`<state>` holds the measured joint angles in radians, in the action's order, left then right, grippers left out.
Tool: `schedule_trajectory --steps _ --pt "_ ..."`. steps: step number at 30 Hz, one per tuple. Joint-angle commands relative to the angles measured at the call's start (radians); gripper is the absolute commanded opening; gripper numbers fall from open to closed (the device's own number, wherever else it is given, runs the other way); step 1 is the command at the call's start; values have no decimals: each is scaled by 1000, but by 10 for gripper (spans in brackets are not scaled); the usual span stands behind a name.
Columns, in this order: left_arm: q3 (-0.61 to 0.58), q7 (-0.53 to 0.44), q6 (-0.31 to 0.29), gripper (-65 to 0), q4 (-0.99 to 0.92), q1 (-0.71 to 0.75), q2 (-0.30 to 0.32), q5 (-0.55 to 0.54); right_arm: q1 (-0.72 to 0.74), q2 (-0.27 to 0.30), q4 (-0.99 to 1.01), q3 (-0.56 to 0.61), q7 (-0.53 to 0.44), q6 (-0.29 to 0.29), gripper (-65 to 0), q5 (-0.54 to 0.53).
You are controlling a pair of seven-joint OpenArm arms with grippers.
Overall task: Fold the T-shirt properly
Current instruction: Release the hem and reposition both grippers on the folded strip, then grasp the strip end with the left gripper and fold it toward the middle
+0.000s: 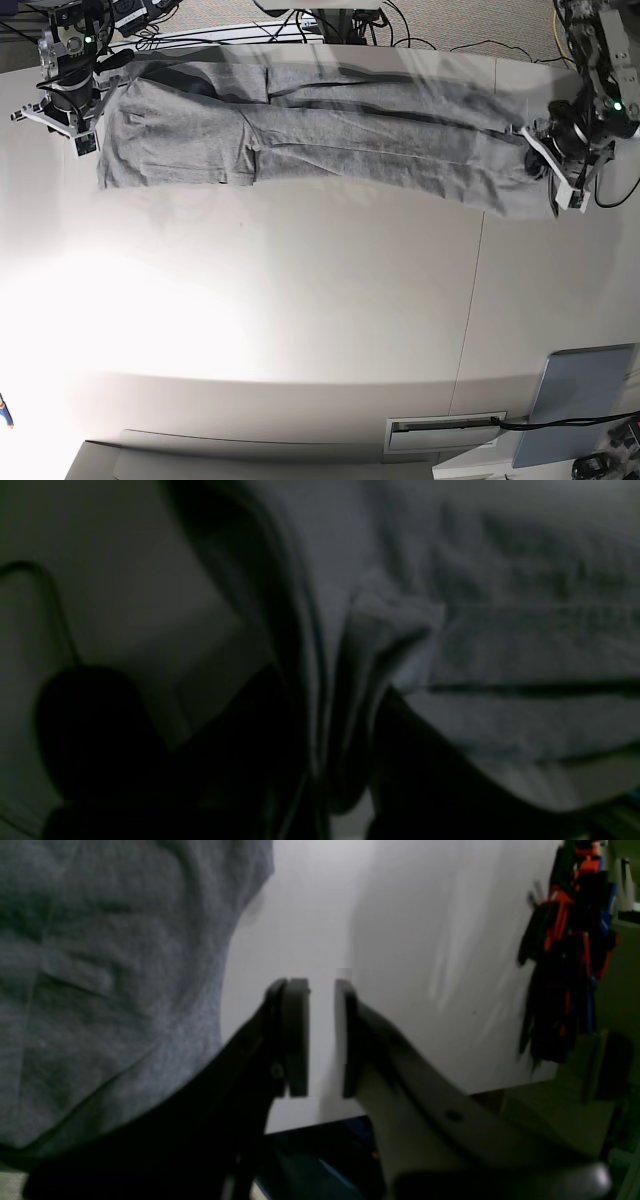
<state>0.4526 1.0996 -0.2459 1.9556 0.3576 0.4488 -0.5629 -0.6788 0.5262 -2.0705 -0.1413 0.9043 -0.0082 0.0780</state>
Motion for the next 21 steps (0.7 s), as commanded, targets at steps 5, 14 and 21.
schedule_trajectory --steps 5,14,21 --pt "-35 -60 74 -650 253 130 -56 4 0 14 -16 -11 -18 -12 -550 8" --pt "-389 -131 141 -650 377 187 -189 58 0 14 -16 -11 -22 -12 -550 -18" --pt "-654 -178 205 -650 351 129 -283 216 0 14 -16 -11 -22 -12 -550 -18"
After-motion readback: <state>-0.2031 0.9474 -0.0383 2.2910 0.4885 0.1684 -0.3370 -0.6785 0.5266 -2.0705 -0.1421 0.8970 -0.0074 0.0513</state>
